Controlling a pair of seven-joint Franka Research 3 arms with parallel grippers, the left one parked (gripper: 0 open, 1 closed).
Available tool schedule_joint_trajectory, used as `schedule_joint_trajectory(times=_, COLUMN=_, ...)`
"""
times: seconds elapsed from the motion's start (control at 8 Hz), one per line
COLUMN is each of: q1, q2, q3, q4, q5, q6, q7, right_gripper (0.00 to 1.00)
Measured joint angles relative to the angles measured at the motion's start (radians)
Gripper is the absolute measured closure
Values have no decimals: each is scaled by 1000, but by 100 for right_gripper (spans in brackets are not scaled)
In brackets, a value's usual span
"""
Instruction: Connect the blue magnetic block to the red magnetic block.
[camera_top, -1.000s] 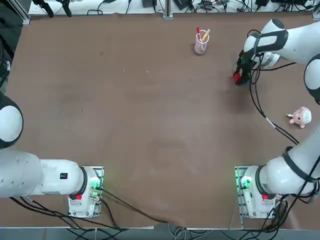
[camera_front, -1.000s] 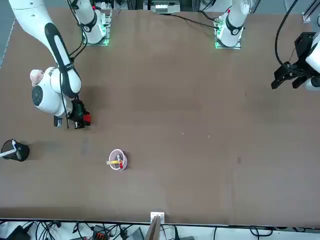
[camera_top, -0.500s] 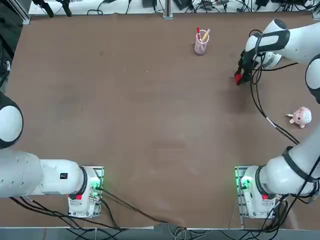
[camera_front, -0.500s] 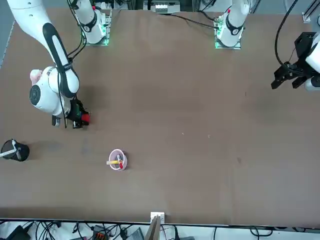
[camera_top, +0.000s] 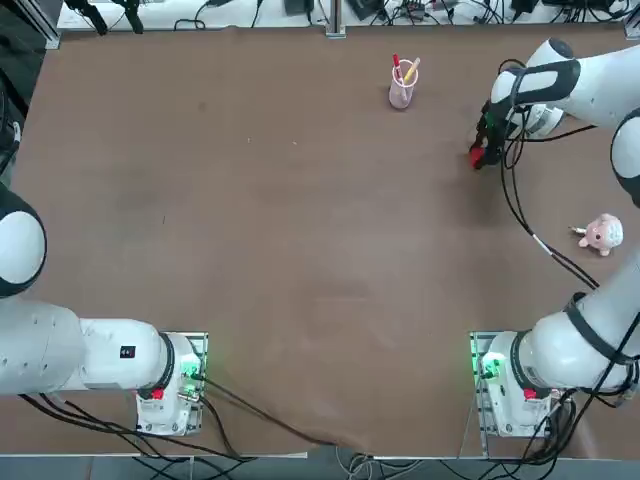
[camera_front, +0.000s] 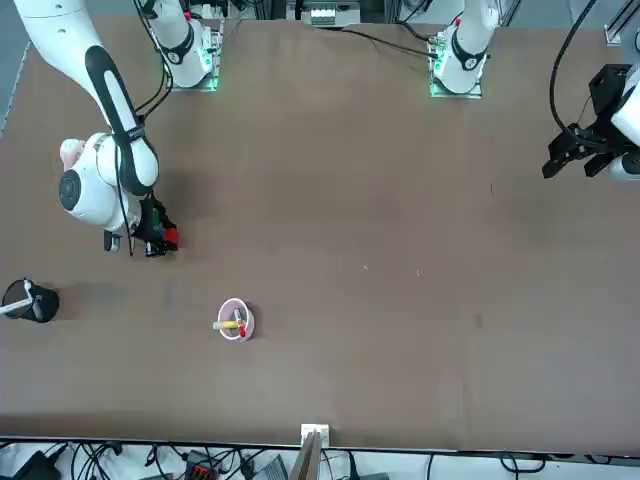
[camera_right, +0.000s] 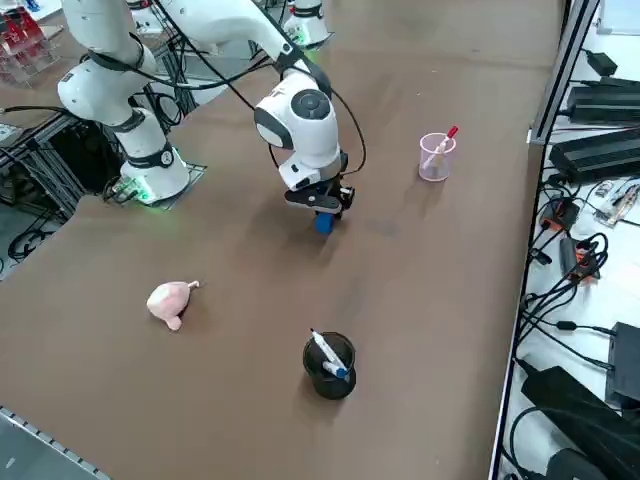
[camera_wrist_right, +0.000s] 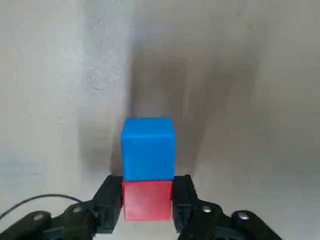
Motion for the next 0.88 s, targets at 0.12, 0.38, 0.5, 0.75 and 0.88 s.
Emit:
schedule_joint_trajectory(times=0.12, q1=-1, q2=-7, q3=0, q4=4, q5=0, q6=3, q7=-22, right_gripper=22)
schedule_joint_trajectory(times=0.38, q1=-6, q2=-47, q3=0, q4=43, q5=-2, q6=-70, q7=-112, right_gripper=0)
schedule_joint_trajectory(times=0.5, q1=-10, q2=-79, q3=-2, q4=80, q5=-3, q6=-161, q7=-187, right_gripper=0)
schedule_joint_trajectory(times=0.75, q1=-25, q2=-146, q3=-12, q4=169, q5=-5, q6=-342, q7=-383, right_gripper=0)
schedule_joint_trajectory(times=0.88, q1=-35, q2=-169, q3=-19, q4=221, q5=-31, q6=-417, q7=-478, right_gripper=0)
